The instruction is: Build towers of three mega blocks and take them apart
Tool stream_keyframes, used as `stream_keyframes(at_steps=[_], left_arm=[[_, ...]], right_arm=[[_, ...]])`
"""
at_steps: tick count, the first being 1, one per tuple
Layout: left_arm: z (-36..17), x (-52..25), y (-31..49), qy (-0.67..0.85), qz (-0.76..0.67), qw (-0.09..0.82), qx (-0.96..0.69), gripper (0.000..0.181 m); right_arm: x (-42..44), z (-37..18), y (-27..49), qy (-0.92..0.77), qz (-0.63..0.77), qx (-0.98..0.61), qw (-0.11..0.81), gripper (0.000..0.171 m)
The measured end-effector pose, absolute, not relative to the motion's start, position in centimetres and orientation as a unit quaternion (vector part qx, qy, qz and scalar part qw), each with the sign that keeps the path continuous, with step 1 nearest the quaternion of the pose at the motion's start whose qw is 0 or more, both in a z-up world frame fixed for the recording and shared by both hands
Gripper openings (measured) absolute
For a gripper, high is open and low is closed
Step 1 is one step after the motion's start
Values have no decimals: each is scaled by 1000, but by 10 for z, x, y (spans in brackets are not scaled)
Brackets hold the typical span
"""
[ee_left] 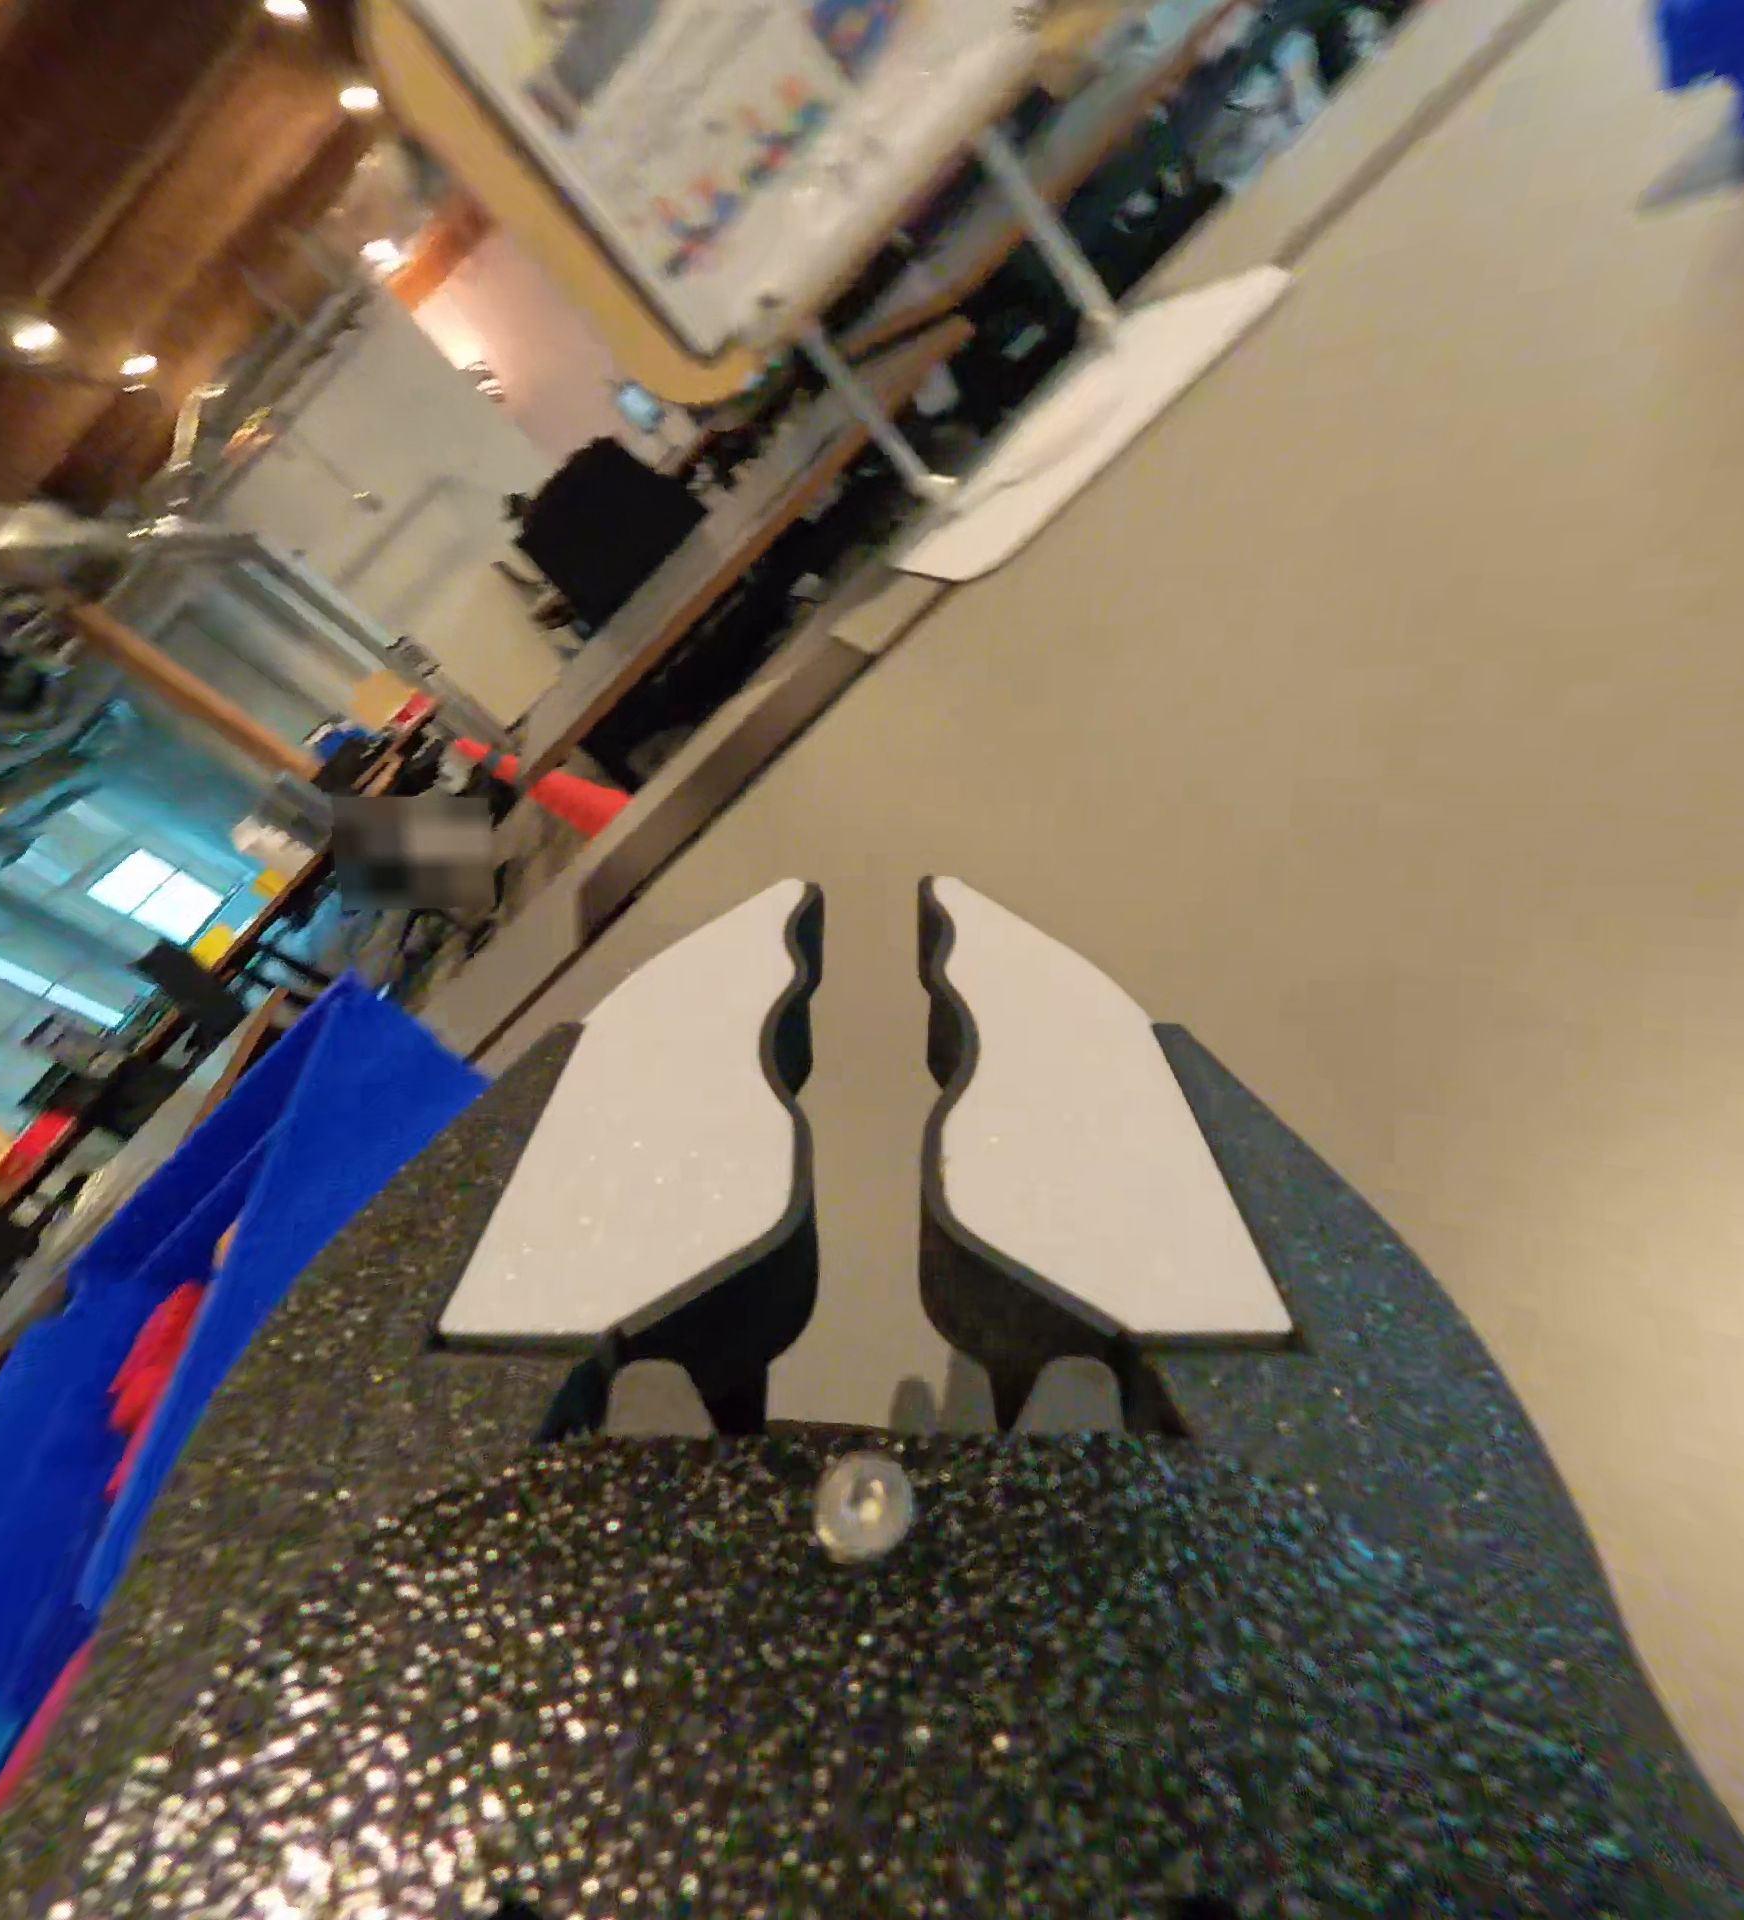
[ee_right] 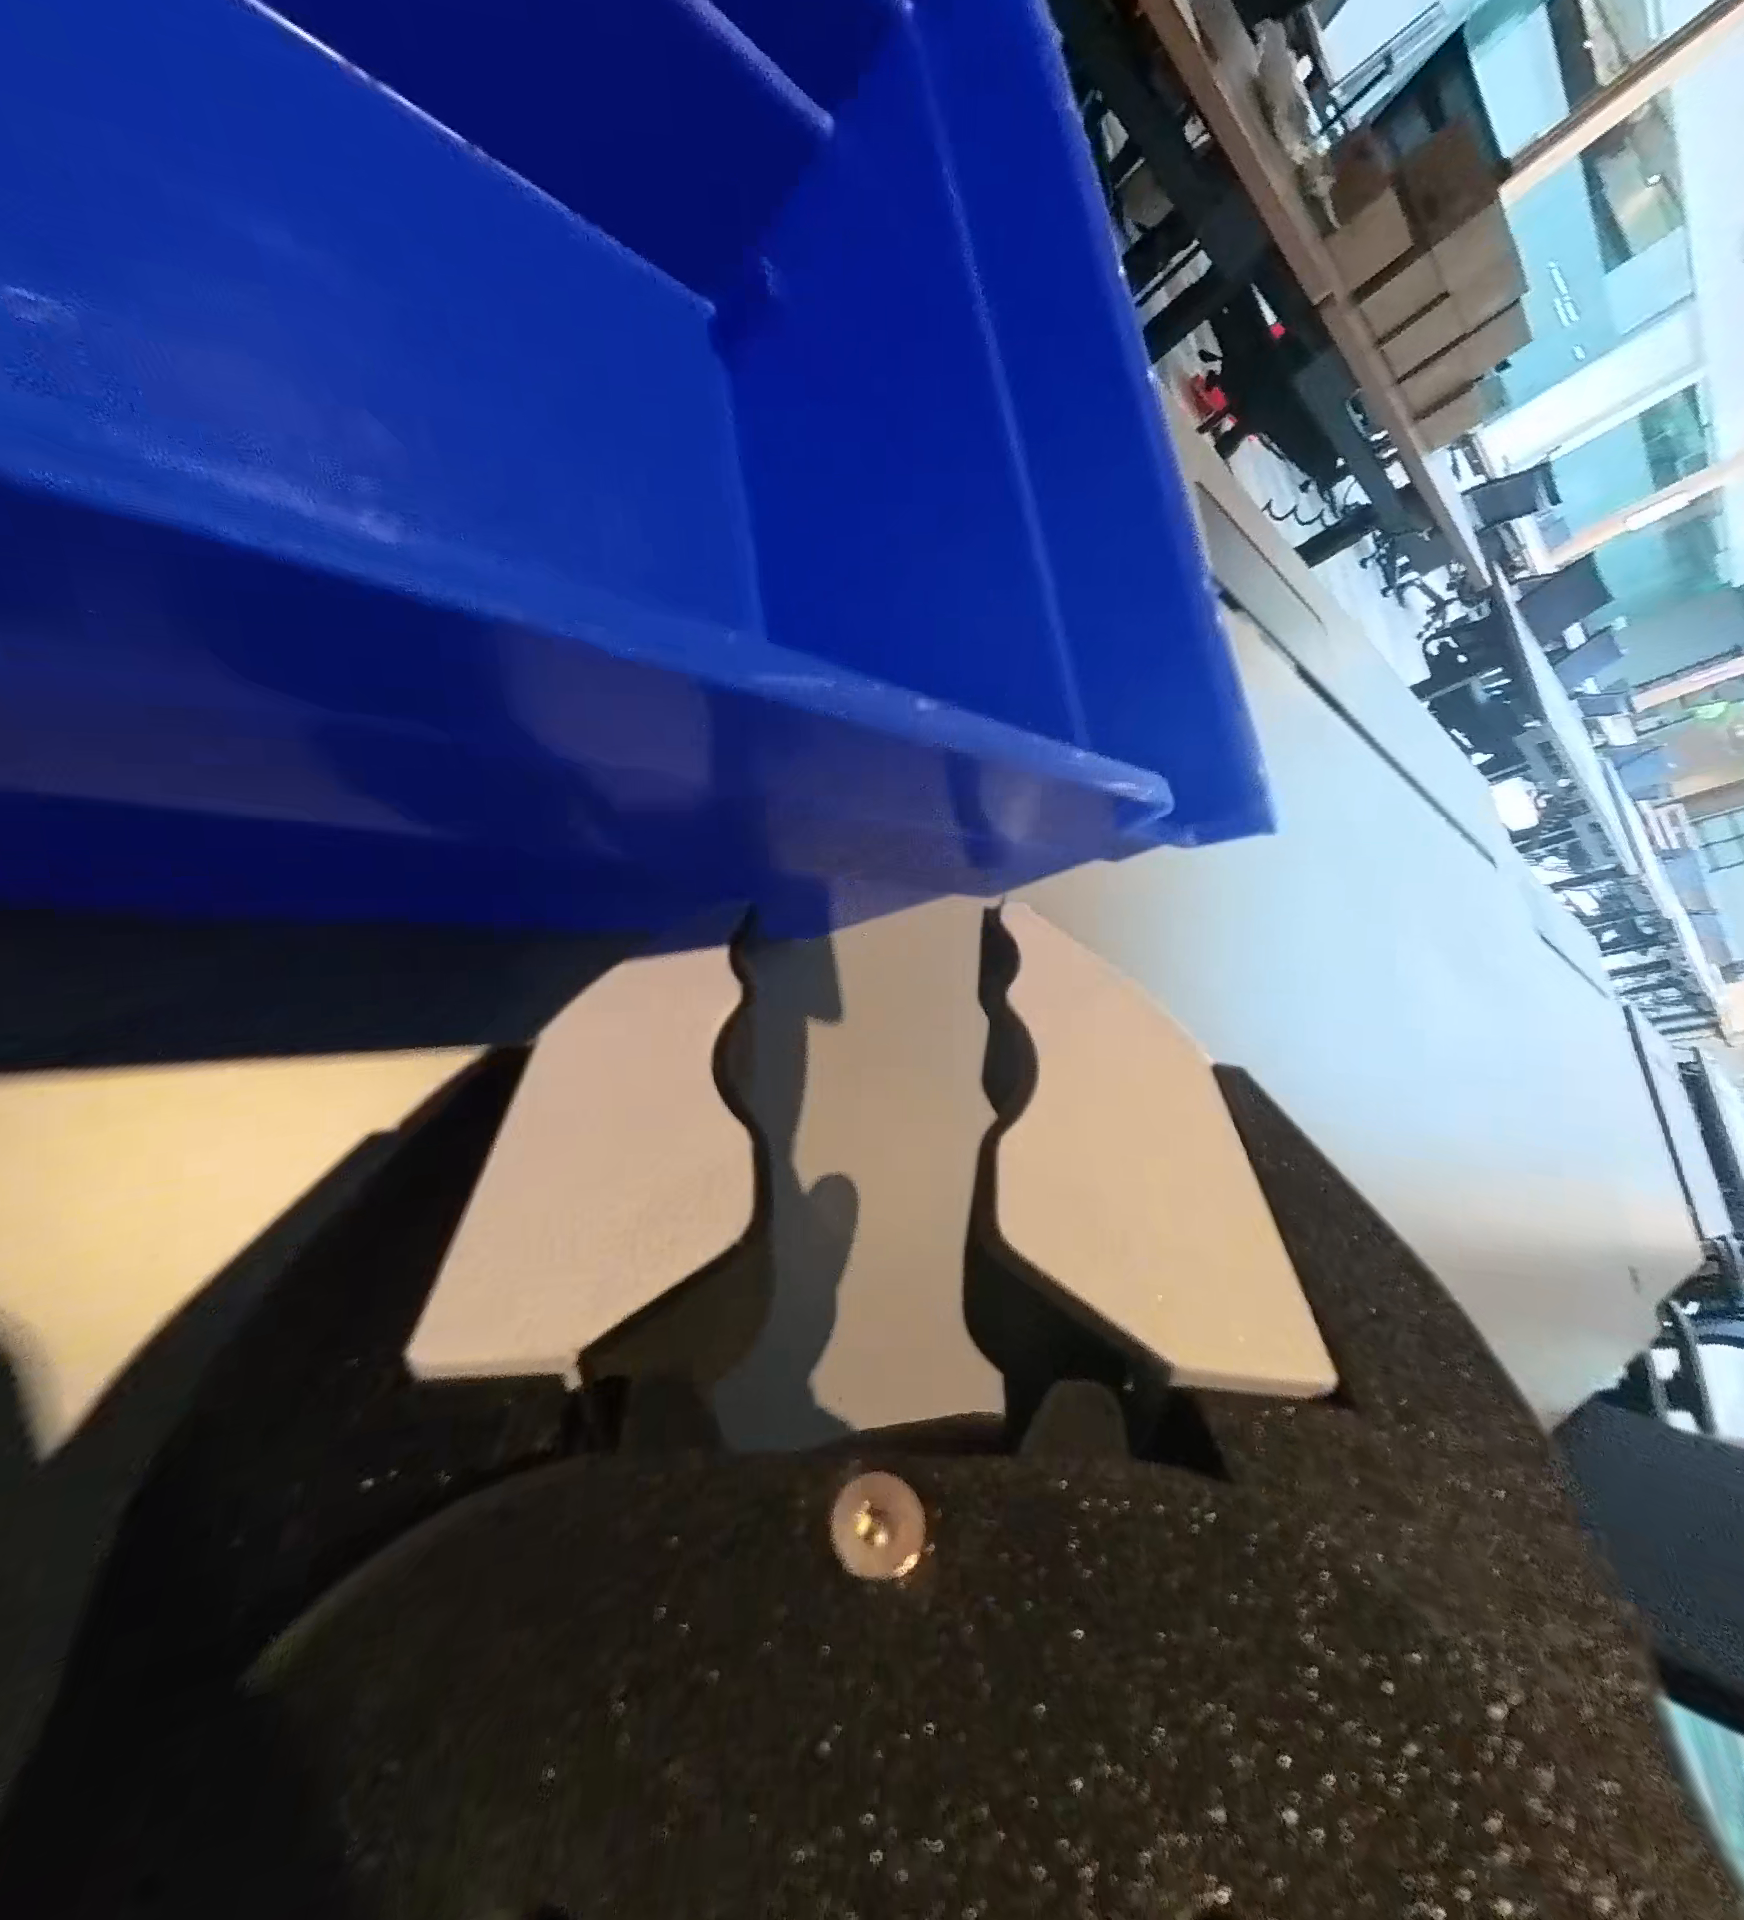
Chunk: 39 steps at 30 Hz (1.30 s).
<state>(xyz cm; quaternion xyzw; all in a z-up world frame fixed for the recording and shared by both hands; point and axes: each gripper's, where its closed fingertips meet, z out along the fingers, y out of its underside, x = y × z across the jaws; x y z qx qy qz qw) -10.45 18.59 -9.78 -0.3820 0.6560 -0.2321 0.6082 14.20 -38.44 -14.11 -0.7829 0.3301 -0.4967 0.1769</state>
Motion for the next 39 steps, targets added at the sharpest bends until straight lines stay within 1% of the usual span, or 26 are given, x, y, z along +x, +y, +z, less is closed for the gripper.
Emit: stream_keyframes(at_steps=[3,6,7,13,17,21,23,25,28,32,36,39], left_arm=[[-131,-93,157,722,-195,563,-352,17],[-162,-89,147,766,-157,513,-354,18],[-165,-88,148,769,-143,513,-355,9],[-164,-87,153,759,-144,510,-377,9],[-164,-87,154,758,-142,512,-379,8],[-165,-87,155,756,-138,511,-385,7],[-165,-86,156,756,-137,510,-386,6],[-165,-86,156,757,-137,510,-386,5],[-166,-86,156,758,-134,509,-385,3],[-167,-86,156,760,-130,509,-382,0],[-167,-86,156,760,-128,509,-384,0],[-167,-86,156,760,-127,510,-383,0]], right_arm=[[157,-137,-384,327,-508,-779,166,42],[155,-133,-380,337,-507,-772,183,41],[151,-132,-379,340,-505,-770,190,41],[110,-136,-371,349,-480,-774,218,43],[79,-118,-356,338,-486,-768,243,44],[52,-101,-319,333,-455,-760,323,46],[37,-100,-289,332,-411,-760,377,51],[24,-102,-264,329,-394,-759,401,56],[18,-106,-241,329,-394,-754,410,64],[22,-107,-230,331,-404,-750,406,71],[27,-105,-224,334,-409,-743,410,77],[29,-105,-219,334,-412,-741,412,78]])
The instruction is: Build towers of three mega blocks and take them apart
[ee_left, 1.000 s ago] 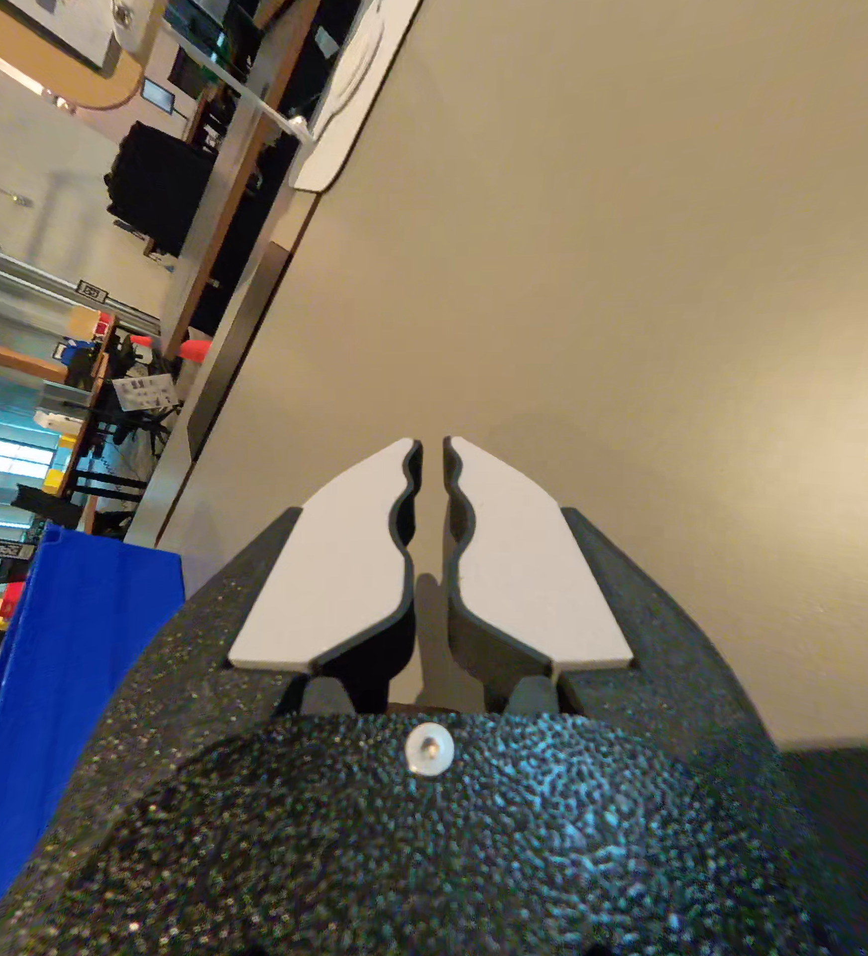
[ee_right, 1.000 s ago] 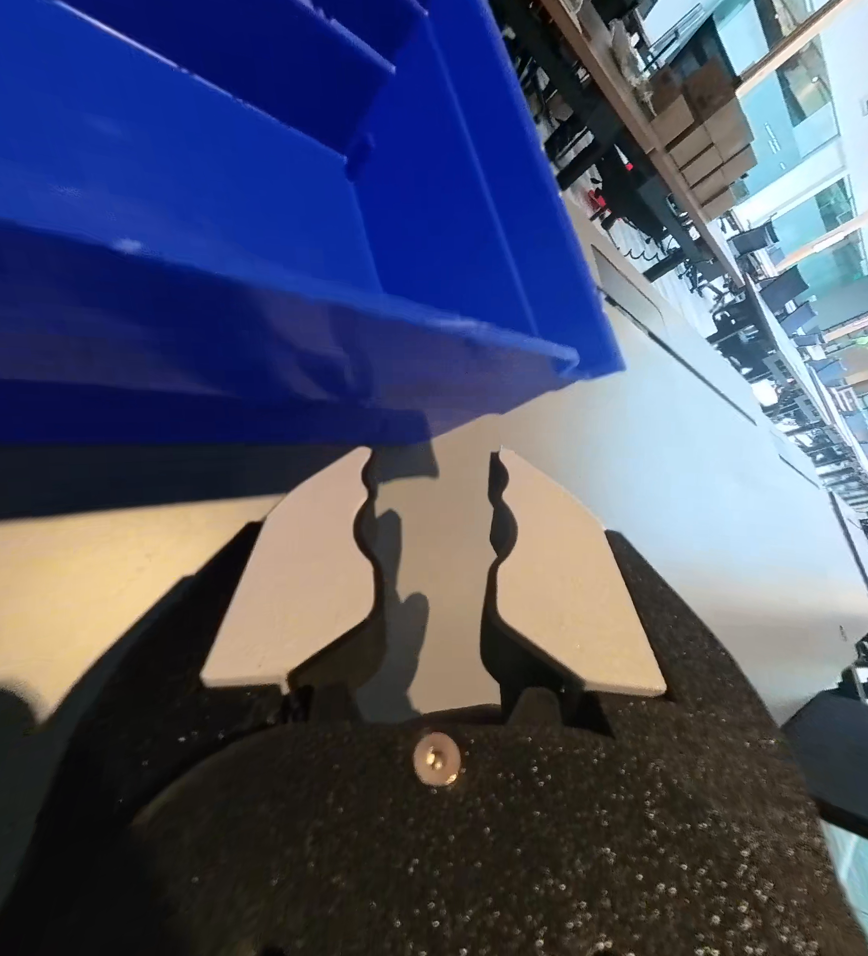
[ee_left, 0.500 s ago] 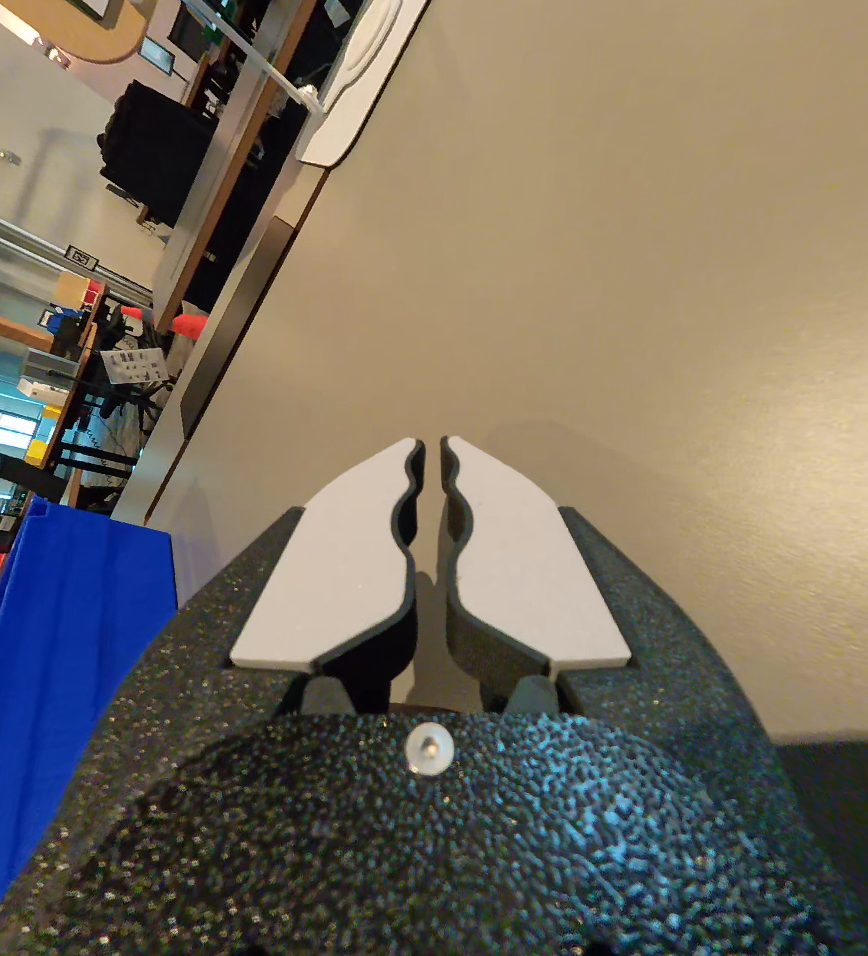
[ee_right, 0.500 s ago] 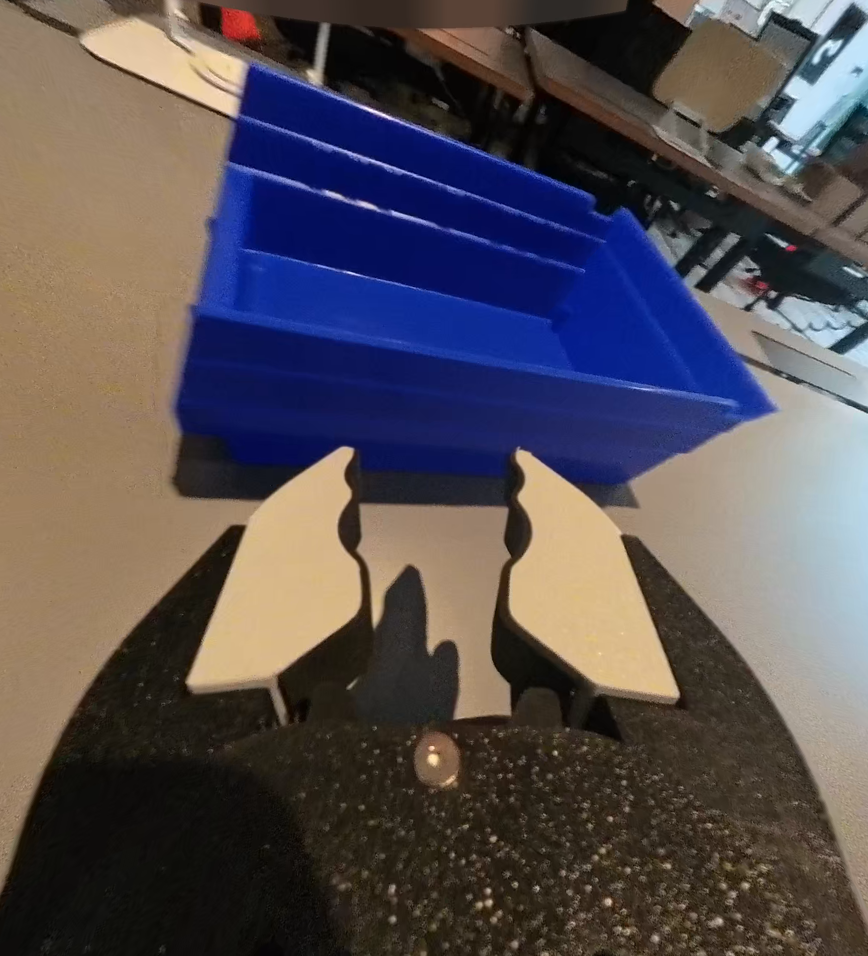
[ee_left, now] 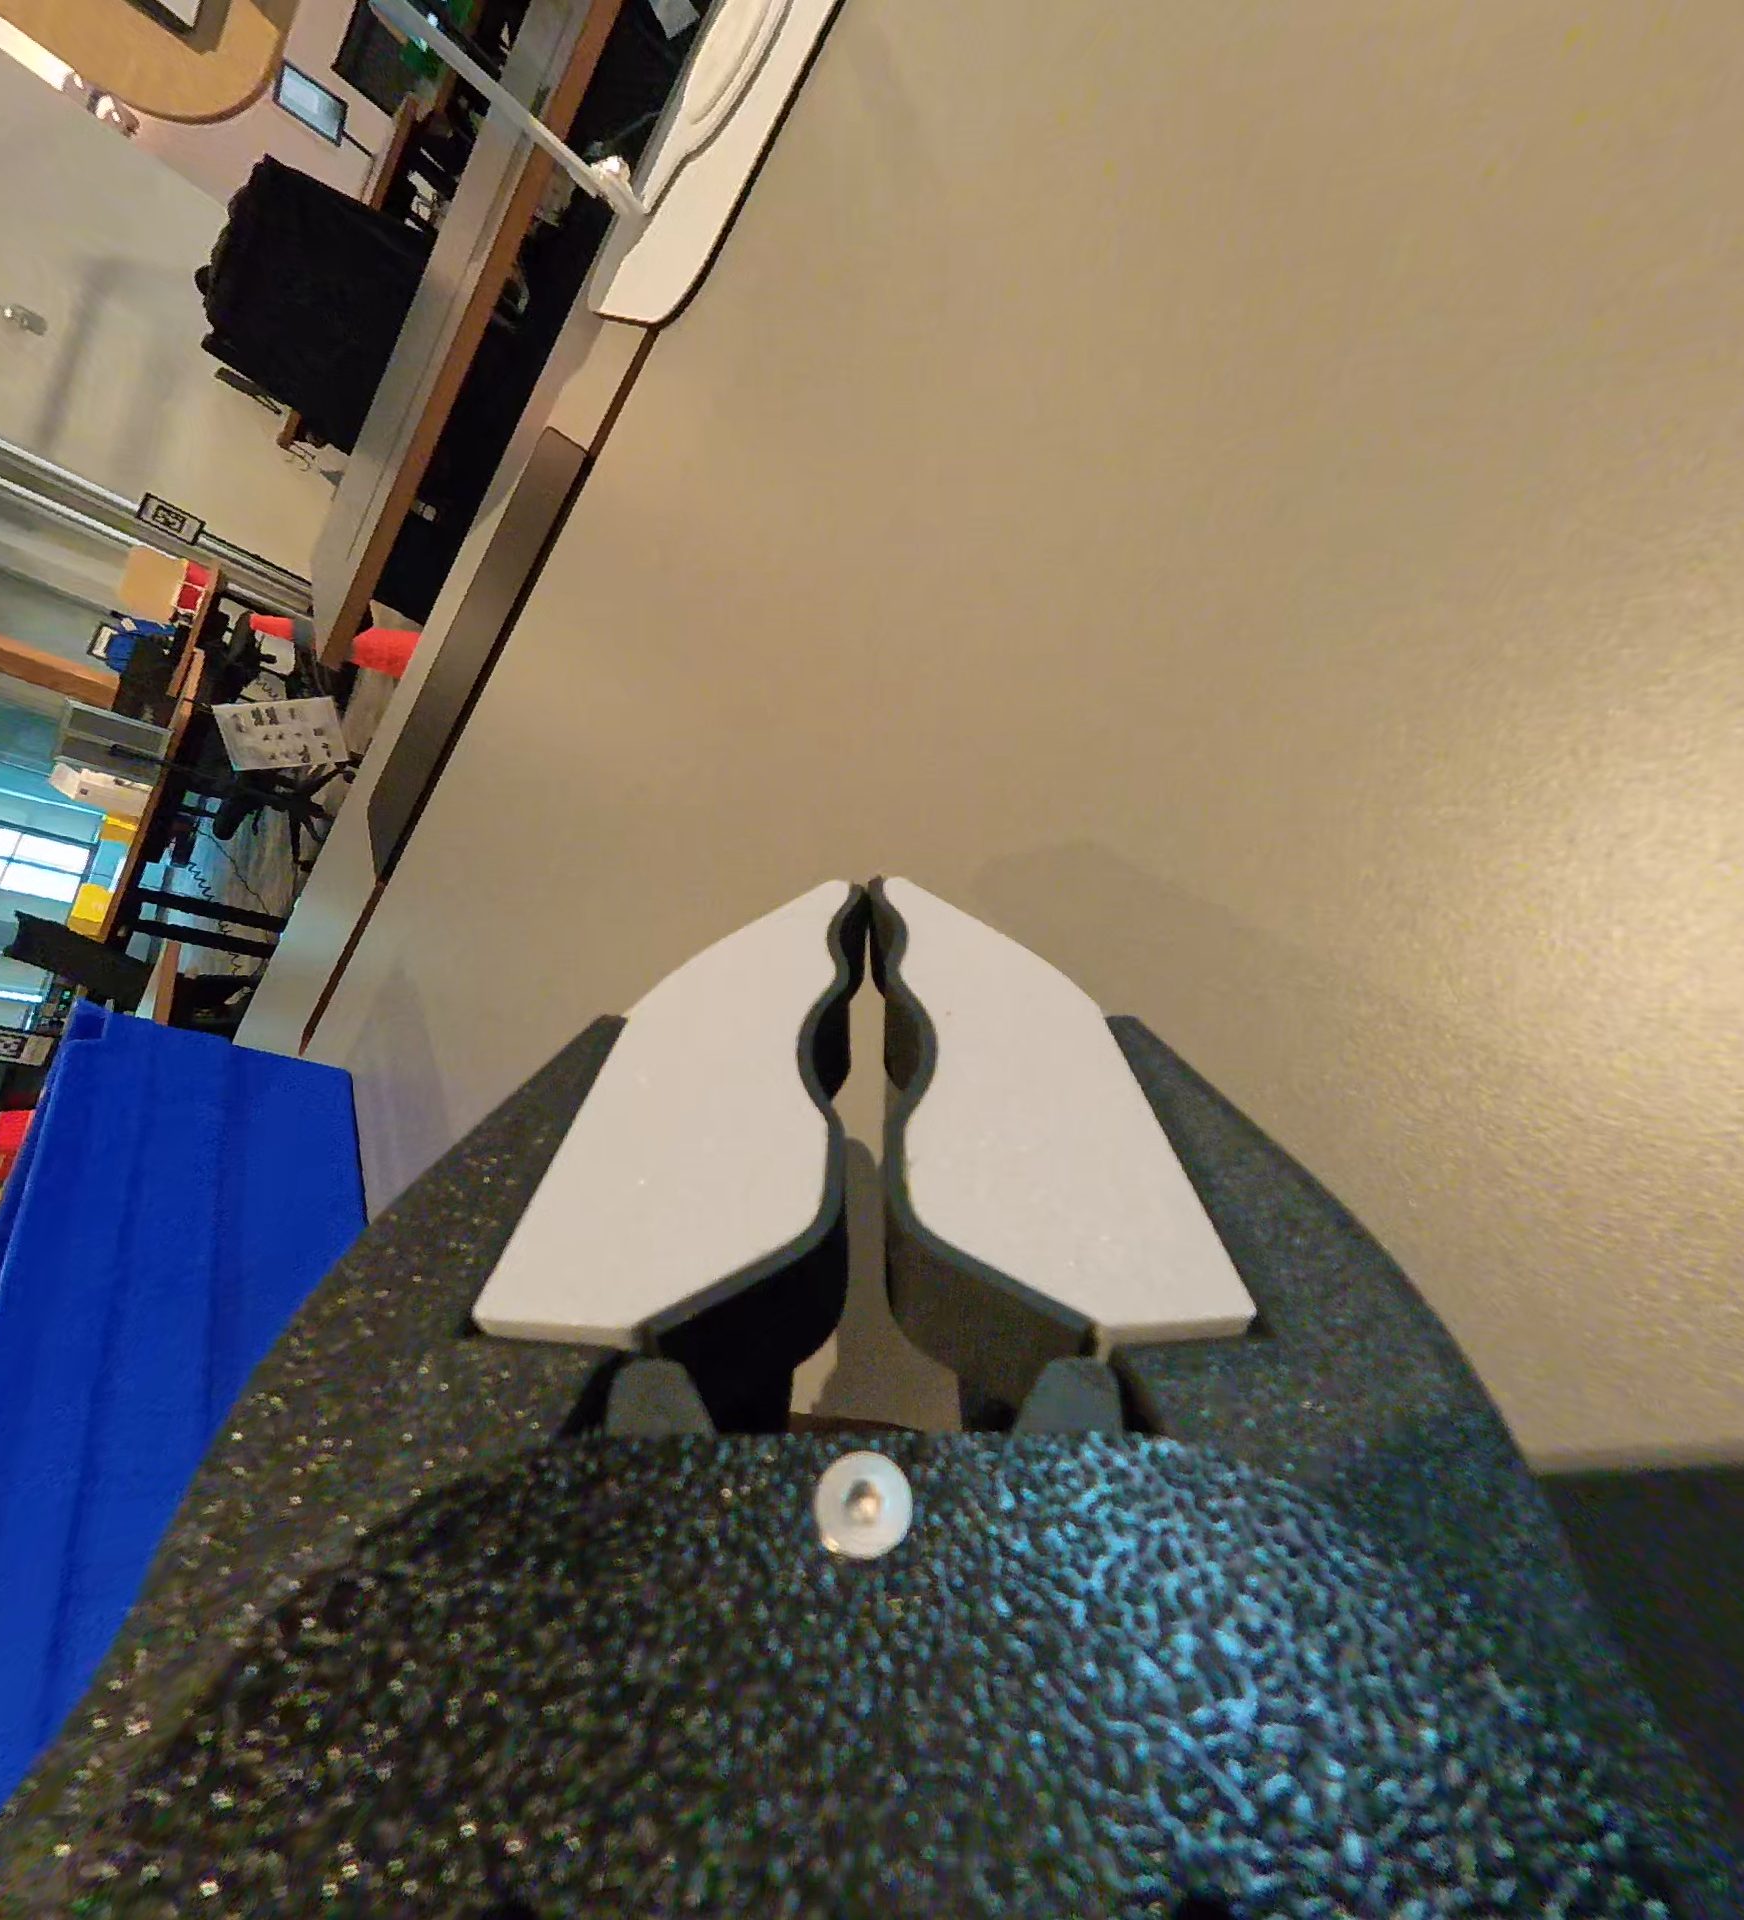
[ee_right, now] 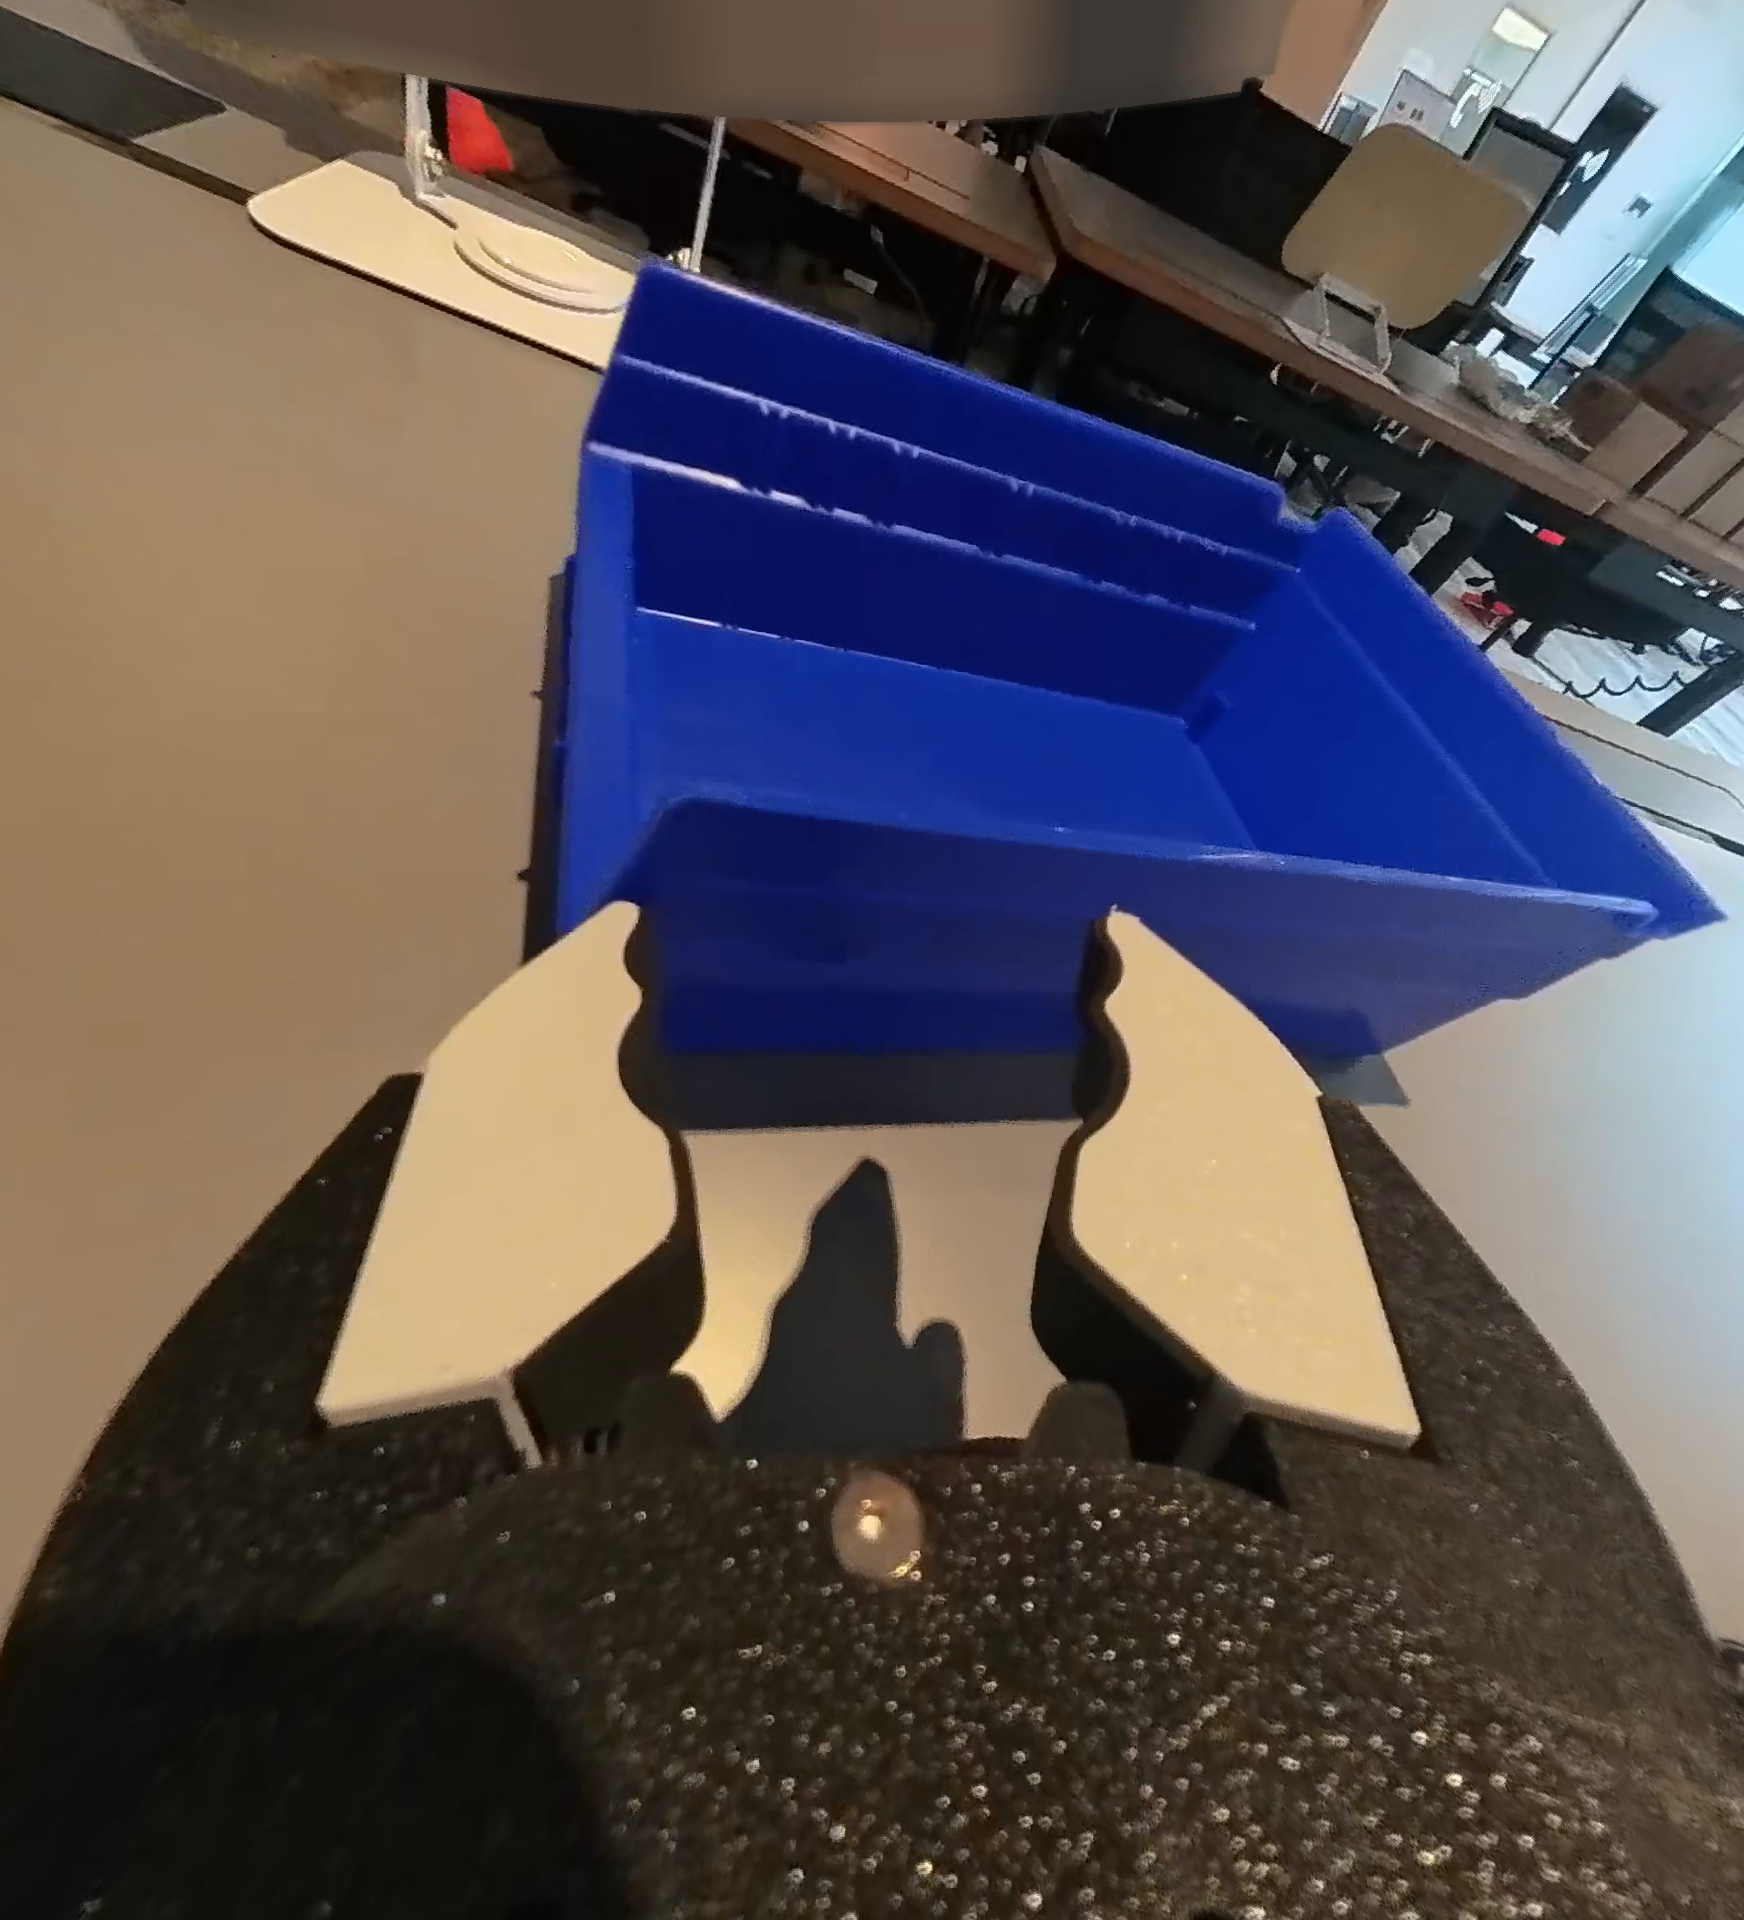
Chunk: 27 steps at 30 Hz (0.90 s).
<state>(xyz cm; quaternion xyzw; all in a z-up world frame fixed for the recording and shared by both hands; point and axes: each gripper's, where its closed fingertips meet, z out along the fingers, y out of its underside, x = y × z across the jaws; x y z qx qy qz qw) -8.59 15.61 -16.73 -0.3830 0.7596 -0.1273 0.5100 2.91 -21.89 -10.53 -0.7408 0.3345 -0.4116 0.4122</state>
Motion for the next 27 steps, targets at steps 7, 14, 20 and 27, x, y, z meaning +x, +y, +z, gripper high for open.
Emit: stream_keyframes(at_steps=[7,14,20,27], left_arm=[[-167,-86,156,759,-126,511,-383,0],[-167,-86,157,759,-126,511,-384,0],[-168,-85,157,759,-125,511,-384,0],[-167,-86,156,759,-123,514,-380,0]], right_arm=[[36,-99,-221,347,-432,-721,416,84],[42,-92,-222,355,-457,-697,423,90],[33,-70,-215,345,-477,-667,456,92],[49,-83,-202,344,-498,-673,425,100]])
